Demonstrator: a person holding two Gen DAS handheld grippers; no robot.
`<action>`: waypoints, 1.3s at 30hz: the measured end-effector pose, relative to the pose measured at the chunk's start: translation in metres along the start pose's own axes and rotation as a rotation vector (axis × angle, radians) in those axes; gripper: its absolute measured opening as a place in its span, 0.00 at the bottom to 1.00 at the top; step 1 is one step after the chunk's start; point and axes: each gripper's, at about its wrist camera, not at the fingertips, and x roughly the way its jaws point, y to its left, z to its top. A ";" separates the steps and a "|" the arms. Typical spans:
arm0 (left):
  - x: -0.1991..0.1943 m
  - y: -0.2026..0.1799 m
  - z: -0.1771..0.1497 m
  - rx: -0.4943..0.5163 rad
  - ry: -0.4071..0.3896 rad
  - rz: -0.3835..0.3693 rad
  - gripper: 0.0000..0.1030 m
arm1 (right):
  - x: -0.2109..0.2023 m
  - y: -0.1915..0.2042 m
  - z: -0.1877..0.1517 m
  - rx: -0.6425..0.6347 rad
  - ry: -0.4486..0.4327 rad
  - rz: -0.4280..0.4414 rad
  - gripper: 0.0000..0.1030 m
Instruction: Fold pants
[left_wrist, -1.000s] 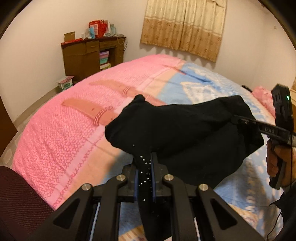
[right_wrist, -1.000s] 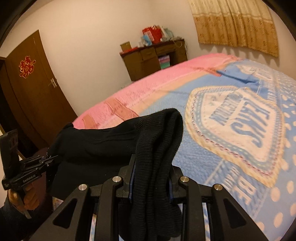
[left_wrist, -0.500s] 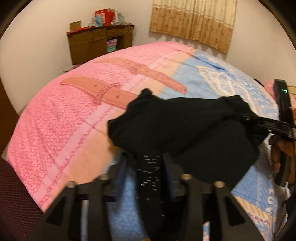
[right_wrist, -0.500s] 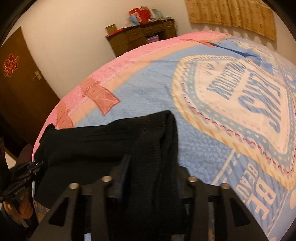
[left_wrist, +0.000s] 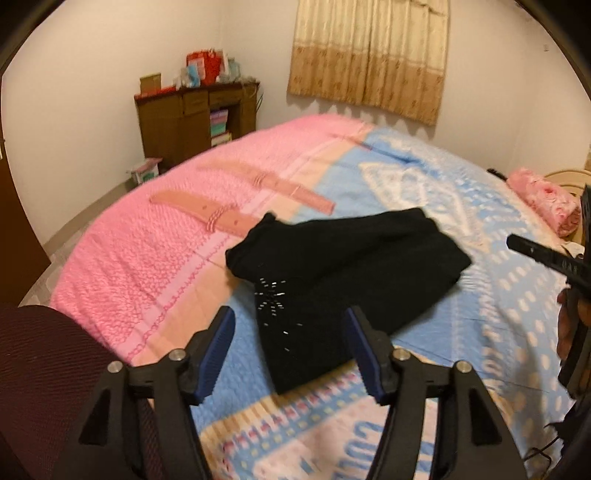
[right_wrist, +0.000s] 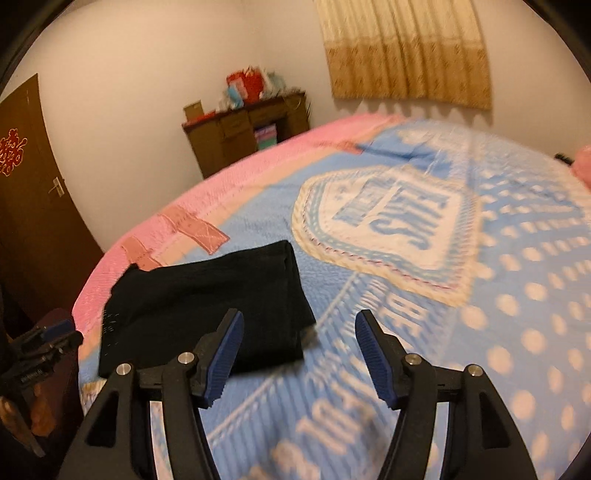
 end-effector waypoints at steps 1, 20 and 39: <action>-0.008 -0.002 0.000 0.003 -0.012 -0.004 0.64 | -0.013 0.003 -0.005 0.002 -0.019 -0.002 0.68; -0.073 -0.035 -0.009 0.056 -0.114 -0.065 0.69 | -0.124 0.062 -0.057 -0.021 -0.184 -0.014 0.71; -0.068 -0.033 -0.008 0.036 -0.077 -0.052 0.78 | -0.132 0.081 -0.058 -0.063 -0.202 0.006 0.71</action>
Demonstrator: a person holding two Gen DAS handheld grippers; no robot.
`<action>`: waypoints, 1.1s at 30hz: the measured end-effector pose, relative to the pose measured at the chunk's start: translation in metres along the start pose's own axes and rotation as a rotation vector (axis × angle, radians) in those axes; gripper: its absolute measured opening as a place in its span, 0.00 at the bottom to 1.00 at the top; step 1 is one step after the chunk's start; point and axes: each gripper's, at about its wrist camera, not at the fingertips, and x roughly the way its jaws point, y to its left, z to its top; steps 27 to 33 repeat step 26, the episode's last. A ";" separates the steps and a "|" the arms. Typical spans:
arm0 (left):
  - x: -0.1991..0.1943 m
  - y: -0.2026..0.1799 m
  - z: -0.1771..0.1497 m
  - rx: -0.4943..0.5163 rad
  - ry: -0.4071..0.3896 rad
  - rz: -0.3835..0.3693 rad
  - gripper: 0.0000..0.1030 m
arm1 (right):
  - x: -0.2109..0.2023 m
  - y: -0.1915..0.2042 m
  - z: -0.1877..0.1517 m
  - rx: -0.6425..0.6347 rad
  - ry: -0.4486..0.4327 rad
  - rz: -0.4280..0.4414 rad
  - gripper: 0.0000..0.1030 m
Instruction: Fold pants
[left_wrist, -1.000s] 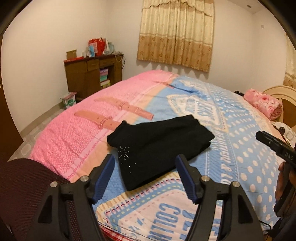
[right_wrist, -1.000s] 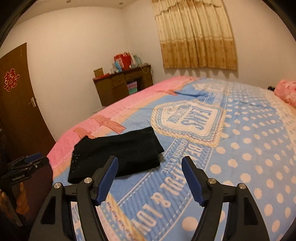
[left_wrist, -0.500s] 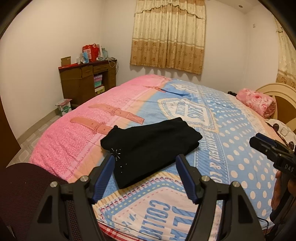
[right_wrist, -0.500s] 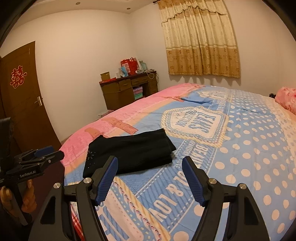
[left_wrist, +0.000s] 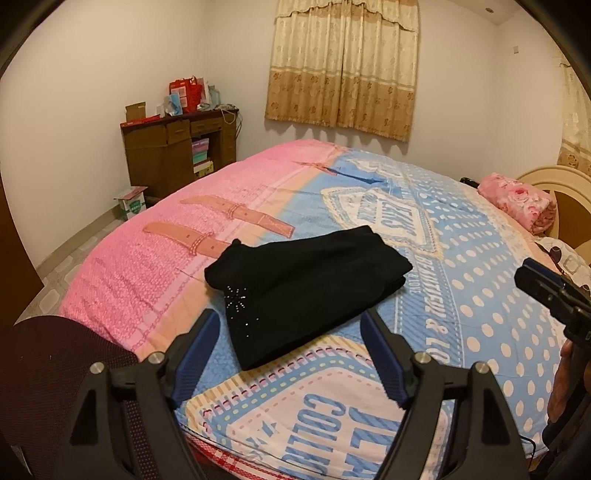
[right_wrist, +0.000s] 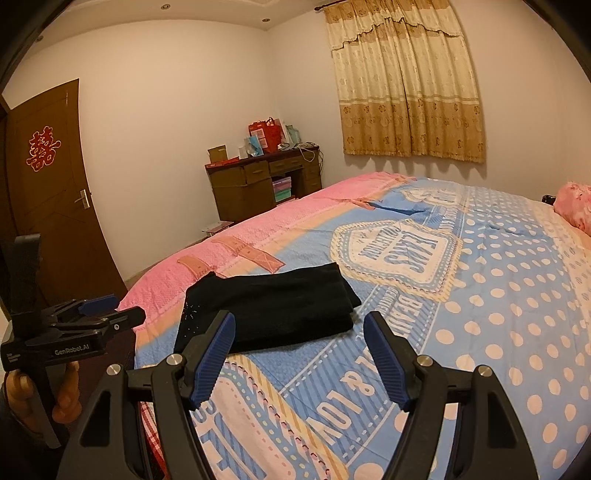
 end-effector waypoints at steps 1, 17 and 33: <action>0.001 0.001 0.000 -0.004 0.001 0.002 0.78 | 0.000 0.001 0.000 -0.002 -0.002 0.001 0.71; -0.013 0.001 0.006 0.002 -0.051 0.042 0.88 | -0.013 0.011 0.005 -0.030 -0.041 0.002 0.71; -0.018 -0.004 0.003 0.028 -0.065 0.057 0.91 | -0.015 0.014 0.003 -0.029 -0.033 0.000 0.71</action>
